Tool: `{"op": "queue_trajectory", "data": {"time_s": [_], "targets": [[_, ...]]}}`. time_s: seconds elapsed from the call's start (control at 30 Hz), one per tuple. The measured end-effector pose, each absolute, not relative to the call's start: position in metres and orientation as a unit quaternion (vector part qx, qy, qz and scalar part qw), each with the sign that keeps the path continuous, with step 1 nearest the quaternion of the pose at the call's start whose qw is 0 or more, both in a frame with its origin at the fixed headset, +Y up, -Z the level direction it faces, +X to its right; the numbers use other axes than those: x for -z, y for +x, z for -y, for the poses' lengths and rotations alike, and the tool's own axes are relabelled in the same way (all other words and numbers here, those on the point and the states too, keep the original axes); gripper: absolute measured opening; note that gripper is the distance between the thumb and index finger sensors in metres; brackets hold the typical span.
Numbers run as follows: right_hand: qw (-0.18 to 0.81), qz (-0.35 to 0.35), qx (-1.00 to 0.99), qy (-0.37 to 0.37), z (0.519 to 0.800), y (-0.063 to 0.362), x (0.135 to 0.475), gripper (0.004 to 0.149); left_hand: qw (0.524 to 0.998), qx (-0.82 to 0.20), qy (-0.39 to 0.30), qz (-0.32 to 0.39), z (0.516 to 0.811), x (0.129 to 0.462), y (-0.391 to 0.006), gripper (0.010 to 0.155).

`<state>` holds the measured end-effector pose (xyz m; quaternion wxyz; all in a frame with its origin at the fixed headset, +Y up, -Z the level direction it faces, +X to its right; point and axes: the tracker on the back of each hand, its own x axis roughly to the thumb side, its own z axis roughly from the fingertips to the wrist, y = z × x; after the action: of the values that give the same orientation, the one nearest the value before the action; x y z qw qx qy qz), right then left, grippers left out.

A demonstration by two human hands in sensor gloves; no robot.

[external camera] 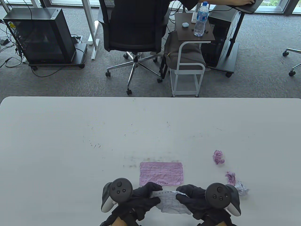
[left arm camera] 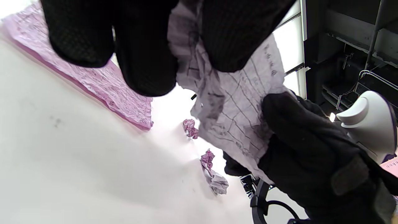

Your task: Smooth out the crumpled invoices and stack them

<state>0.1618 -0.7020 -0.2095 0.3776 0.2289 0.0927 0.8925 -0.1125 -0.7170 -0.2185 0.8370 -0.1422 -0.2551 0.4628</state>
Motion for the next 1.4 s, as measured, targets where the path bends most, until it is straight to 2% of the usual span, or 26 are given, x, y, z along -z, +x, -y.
{"op": "queue_trajectory", "data": {"time_s": [0.03,0.1,0.23,0.3,0.37,0.4,0.47,0.53,0.63,0.73,0.9,1.07,1.2,1.23,1.27,1.33,1.4], "targets": [[0.369,-0.111,-0.892,0.238,0.703,0.163,0.211,0.070,0.840,-0.456,-0.145,0.257,0.716,0.218,-0.112,0.052],[0.365,-0.098,-0.888,0.261,0.700,0.163,0.210,0.085,0.856,-0.426,-0.138,0.259,0.715,0.216,-0.110,0.057],[0.276,-0.040,-0.912,0.301,0.687,0.152,0.203,0.094,0.873,-0.371,-0.133,0.288,0.710,0.210,-0.096,0.059],[0.229,-0.046,-0.920,0.315,0.684,0.142,0.199,0.095,0.883,-0.335,-0.123,0.304,0.707,0.207,-0.089,0.060],[0.202,-0.054,-0.922,0.327,0.688,0.131,0.197,0.093,0.891,-0.302,-0.115,0.318,0.706,0.203,-0.083,0.060],[0.201,-0.049,-0.922,0.327,0.690,0.126,0.197,0.087,0.891,-0.299,-0.115,0.322,0.706,0.203,-0.081,0.060],[0.219,-0.026,-0.918,0.331,0.693,0.120,0.197,0.066,0.888,-0.314,-0.125,0.311,0.708,0.203,-0.081,0.058],[0.278,-0.014,-0.911,0.305,0.693,0.126,0.200,0.042,0.884,-0.336,-0.141,0.293,0.712,0.207,-0.089,0.060],[0.327,-0.031,-0.898,0.292,0.693,0.137,0.204,0.040,0.852,-0.413,-0.179,0.268,0.716,0.214,-0.097,0.060],[0.320,-0.015,-0.906,0.276,0.690,0.149,0.205,0.039,0.832,-0.444,-0.203,0.263,0.720,0.218,-0.103,0.059],[0.352,-0.002,-0.902,0.251,0.685,0.168,0.208,0.039,0.841,-0.447,-0.173,0.252,0.721,0.222,-0.112,0.046],[0.368,-0.039,-0.898,0.240,0.686,0.174,0.210,0.039,0.833,-0.484,-0.133,0.234,0.717,0.223,-0.120,0.043],[0.416,-0.052,-0.878,0.232,0.689,0.176,0.212,0.039,0.793,-0.553,-0.119,0.227,0.721,0.224,-0.128,0.042],[0.434,-0.051,-0.870,0.229,0.689,0.177,0.212,0.039,0.768,-0.585,-0.124,0.231,0.724,0.225,-0.130,0.045],[0.451,-0.047,-0.862,0.228,0.689,0.178,0.212,0.039,0.744,-0.609,-0.139,0.237,0.727,0.225,-0.129,0.056],[0.478,-0.042,-0.848,0.226,0.689,0.179,0.212,0.039,0.694,-0.643,-0.194,0.259,0.734,0.224,-0.124,0.091],[0.493,-0.037,-0.840,0.224,0.689,0.179,0.212,0.039,0.675,-0.647,-0.225,0.275,0.737,0.223,-0.117,0.110]]}}
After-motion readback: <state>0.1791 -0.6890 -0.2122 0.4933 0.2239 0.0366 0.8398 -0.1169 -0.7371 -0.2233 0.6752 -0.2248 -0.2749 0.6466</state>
